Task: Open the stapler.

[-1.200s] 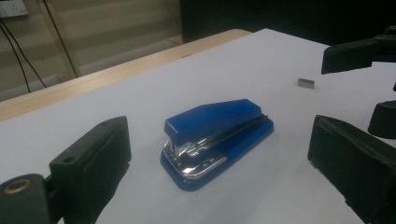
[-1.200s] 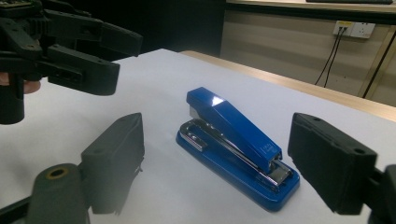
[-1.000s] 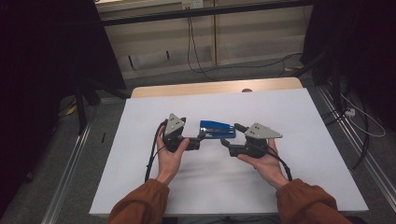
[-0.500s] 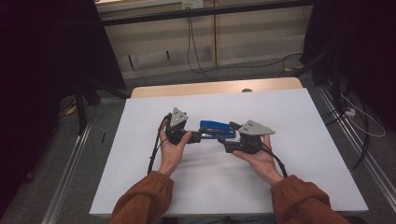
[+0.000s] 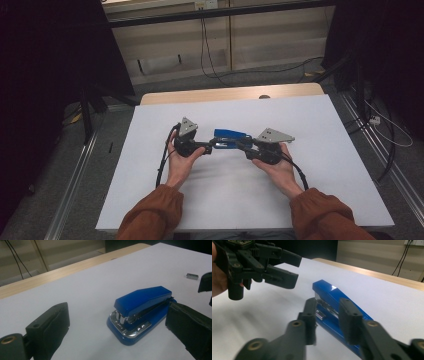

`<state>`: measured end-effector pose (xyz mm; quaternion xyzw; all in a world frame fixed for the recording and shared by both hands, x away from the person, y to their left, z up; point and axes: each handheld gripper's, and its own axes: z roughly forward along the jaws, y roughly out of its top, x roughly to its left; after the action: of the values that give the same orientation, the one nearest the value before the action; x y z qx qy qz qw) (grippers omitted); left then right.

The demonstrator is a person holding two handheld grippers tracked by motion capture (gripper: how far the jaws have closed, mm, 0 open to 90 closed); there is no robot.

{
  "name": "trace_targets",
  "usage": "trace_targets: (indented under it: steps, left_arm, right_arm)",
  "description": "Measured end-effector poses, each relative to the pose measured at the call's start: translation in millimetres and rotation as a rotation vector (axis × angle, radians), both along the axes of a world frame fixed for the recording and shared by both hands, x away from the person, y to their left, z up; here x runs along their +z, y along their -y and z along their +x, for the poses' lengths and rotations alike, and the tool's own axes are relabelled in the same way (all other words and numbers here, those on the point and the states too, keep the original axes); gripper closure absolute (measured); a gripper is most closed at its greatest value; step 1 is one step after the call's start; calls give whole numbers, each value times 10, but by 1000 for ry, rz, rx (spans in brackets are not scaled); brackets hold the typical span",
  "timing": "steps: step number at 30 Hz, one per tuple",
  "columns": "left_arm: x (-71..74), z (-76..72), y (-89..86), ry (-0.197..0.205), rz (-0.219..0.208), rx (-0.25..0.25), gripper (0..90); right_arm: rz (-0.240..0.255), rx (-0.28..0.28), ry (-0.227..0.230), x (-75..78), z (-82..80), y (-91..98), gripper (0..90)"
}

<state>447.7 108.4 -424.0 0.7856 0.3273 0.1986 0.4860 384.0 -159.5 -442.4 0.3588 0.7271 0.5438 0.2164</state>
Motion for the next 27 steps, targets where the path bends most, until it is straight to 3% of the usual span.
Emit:
trace_targets:
  steps: [3,6,14,17,20,27]
  left_arm:
    - [-8,0,-3,-8,13,1,55]
    - [-23,3,-1,-24,28,12,81]
    - [-39,24,-67,-57,21,14,355]
    - [-67,24,-42,-80,42,8,418]
    - [-70,13,-6,-75,57,-3,560]
    - [-106,17,32,-73,67,-40,791]
  right_arm:
    - [-5,16,-8,-12,-2,-2,869]
    - [-14,40,-14,-17,-3,-26,900]
    - [-40,55,-47,-27,47,-62,900]
    - [-52,61,-59,-30,86,-84,900]
    - [-74,67,-63,-28,105,-114,900]
    - [-98,70,-76,-12,232,-234,900]
